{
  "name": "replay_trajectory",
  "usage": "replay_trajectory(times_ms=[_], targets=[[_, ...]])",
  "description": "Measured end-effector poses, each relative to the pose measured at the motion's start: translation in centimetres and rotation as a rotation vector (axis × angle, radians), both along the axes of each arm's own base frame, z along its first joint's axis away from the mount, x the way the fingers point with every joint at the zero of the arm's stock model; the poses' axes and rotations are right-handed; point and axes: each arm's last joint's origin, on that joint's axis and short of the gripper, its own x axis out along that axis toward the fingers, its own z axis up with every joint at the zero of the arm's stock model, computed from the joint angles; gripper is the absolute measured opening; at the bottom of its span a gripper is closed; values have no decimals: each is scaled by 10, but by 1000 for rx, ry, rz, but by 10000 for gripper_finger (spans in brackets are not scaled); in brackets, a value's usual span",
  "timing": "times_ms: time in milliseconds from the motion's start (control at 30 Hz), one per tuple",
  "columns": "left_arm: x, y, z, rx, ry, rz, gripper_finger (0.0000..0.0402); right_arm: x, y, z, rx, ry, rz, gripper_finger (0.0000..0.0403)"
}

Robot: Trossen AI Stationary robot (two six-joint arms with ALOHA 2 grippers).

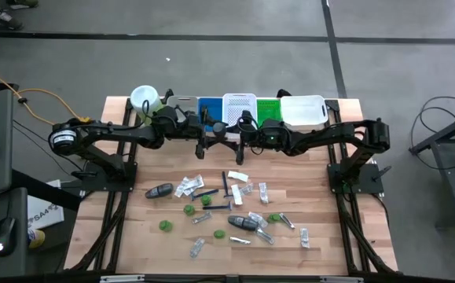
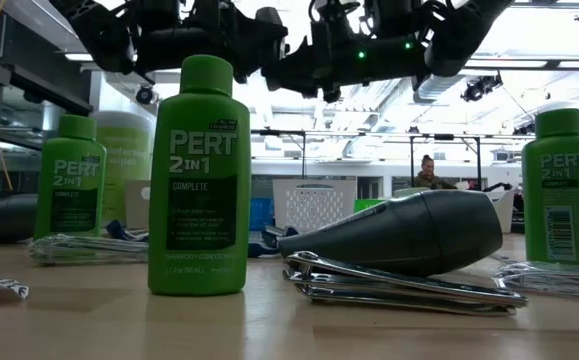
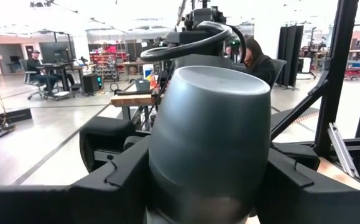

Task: Pick & Place Travel size toiletries
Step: Put the top right gray deodorant into the gray bin

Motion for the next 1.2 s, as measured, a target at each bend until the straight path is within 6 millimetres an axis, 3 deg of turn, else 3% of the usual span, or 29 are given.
replay_trajectory(times_ms=[267,467,567,833,1200], targets=[[0,1,-2,-11,16,18,206,-2,-1,-1,7,42,-35,219],[-2,3,-1,6,39,143,206,-13,0,10,17,112,-92,265],[-5,7,-2,-14,69,281,206,-24,1,18,55,166,-138,281],[-18,22,-15,-75,246,900,208,-52,5,39,147,224,-214,289],[-49,61,-47,-420,415,1147,212,-58,6,44,149,233,-210,283]])
